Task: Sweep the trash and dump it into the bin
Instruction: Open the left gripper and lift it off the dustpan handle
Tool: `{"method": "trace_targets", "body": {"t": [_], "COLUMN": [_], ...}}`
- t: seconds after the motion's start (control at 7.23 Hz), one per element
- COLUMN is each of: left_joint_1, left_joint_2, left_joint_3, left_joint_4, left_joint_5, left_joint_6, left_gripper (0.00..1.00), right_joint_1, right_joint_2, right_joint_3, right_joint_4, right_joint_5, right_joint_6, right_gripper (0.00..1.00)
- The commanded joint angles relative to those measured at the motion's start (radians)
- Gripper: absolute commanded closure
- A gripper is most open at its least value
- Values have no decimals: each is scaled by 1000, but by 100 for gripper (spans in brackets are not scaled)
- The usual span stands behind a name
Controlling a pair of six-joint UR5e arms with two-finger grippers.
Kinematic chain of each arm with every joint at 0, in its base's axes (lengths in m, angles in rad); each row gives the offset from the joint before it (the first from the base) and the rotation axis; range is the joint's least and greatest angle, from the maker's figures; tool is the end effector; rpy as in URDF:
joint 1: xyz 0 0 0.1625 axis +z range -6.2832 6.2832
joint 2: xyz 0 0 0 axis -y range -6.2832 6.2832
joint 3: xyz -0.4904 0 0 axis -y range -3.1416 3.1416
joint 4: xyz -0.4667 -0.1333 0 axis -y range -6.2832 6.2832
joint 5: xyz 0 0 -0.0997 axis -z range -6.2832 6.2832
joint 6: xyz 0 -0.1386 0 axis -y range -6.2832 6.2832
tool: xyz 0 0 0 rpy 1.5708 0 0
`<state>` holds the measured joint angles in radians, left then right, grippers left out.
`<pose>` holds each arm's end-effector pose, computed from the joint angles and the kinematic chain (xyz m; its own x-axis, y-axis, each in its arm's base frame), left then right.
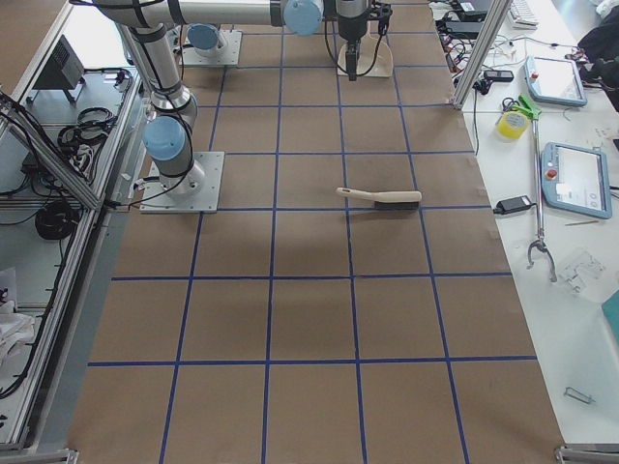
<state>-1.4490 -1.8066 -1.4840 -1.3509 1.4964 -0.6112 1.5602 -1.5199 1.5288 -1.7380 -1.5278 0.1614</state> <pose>-0.0593 -0.6977 0.4392 -0.7416 -0.6631 0.1014 -0.6676 0.7443 -0.0155 0.1328 -0.6134 0.5271 -0.9844 0.1624 -0.0672 0.1709 0.9740 -0.1488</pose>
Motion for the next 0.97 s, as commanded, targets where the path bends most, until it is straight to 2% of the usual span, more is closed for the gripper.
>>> {"method": "trace_targets", "body": {"t": [0.0,0.14,0.42,0.55,0.83], "left_joint_1": [-14,-7,-5,-7,-7], "left_joint_2": [53,75,101,122,151], "left_joint_3": [-50,-53,-38,-44,-56], "left_joint_4": [-8,-48,-106,-122,-163], "left_joint_5": [-8,10,130,134,134], "left_joint_6": [92,267,445,540,581], "left_gripper": [0,0,0,0,0], "right_joint_1": [0,0,0,0,-2], "right_joint_2": [1,-2,-2,-2,-2], "right_joint_3": [1,1,7,7,7], "right_joint_4": [0,0,0,0,0], "right_joint_5": [0,1,1,0,0], "right_joint_6": [1,3,1,1,1], "right_gripper": [0,0,0,0,0]}}
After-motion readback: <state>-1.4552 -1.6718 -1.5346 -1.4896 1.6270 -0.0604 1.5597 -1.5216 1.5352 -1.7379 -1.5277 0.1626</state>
